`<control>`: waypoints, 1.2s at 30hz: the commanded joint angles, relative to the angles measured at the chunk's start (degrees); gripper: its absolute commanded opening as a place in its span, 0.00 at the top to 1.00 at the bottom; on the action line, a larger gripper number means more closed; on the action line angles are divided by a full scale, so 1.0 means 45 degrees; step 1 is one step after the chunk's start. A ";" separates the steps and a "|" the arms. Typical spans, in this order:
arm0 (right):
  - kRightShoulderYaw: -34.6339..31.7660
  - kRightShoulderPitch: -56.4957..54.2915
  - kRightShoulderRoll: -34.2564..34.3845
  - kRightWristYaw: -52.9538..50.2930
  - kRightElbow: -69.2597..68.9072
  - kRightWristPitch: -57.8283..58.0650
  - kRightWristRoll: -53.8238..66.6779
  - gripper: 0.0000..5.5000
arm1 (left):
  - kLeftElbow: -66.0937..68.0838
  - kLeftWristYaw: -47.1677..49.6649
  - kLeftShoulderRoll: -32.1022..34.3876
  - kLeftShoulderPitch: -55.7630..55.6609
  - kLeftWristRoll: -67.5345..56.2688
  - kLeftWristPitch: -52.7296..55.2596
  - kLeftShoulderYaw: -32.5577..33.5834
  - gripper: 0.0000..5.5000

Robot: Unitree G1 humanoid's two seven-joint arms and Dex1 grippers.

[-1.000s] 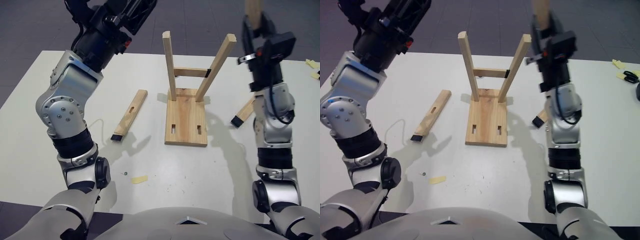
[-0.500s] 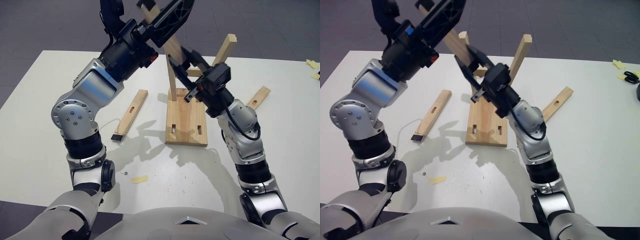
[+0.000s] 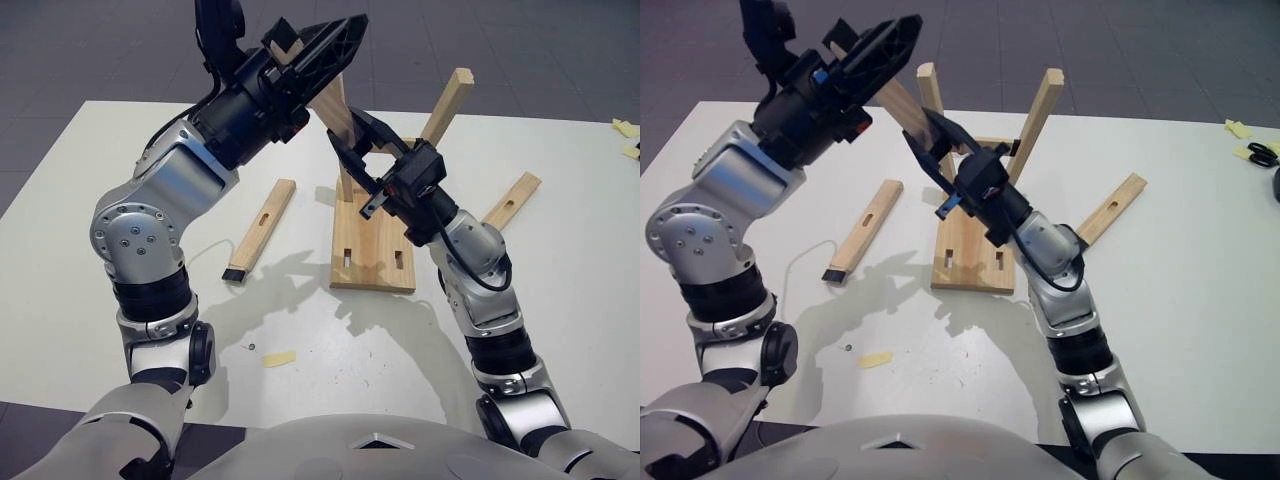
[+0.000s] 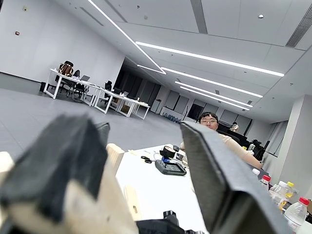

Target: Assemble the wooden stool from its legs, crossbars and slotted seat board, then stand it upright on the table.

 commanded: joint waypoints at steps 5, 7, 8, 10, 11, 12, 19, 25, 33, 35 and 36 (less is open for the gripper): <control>-0.0488 -0.0036 0.0180 -0.0445 0.0105 -0.0115 -0.0440 0.76 | 0.0064 -0.0285 0.0105 0.0247 0.0258 -0.0279 0.0054 0.79; -0.0554 -0.0012 0.0171 -0.0500 0.0124 -0.0111 -0.0496 0.76 | 0.0107 -0.0312 0.0136 0.0229 0.0316 -0.0309 0.0052 0.85; -0.0571 -0.0002 0.0159 -0.0518 0.0137 -0.0107 -0.0519 0.76 | 0.0143 -0.0319 0.0158 0.0213 0.0337 -0.0327 0.0063 0.87; -0.0573 0.0049 0.0152 -0.0510 0.0135 -0.0046 -0.0520 0.76 | 0.0219 -0.0346 0.0192 0.0162 0.0382 -0.0366 0.0092 0.91; -0.0550 0.0096 0.0143 -0.0488 0.0131 -0.0021 -0.0527 0.76 | 0.0244 -0.0356 0.0191 0.0130 0.0448 -0.0398 0.0086 0.92; -0.0516 0.0146 0.0130 -0.0460 0.0134 -0.0010 -0.0545 0.76 | 0.0286 -0.0342 0.0157 0.0080 0.0493 -0.0436 0.0084 0.92; -0.0296 0.0548 -0.0057 -0.0319 0.0252 0.0681 -0.0774 0.61 | 0.0747 0.0449 0.0381 -0.0787 0.1656 -0.1522 0.0997 0.92; -0.1200 0.1264 -0.0350 -0.0848 0.0257 0.0927 -0.0925 0.46 | 0.1070 0.0329 0.2516 0.1527 0.4602 -0.1828 0.1474 0.92; -0.1836 0.1973 -0.0484 -0.1299 0.0018 0.1178 -0.1075 0.22 | 0.2510 -0.0432 0.1613 0.4071 0.6564 -0.2855 0.0836 0.92; -0.1836 0.1964 -0.0457 -0.1312 0.0018 0.1218 -0.1070 0.18 | 0.2923 -0.0616 0.1293 0.3883 0.6761 -0.3176 0.0775 0.92; -0.1819 0.1948 -0.0437 -0.1327 0.0027 0.1238 -0.1076 0.15 | 0.3145 -0.0638 0.1151 0.3783 0.6793 -0.3270 0.0813 0.92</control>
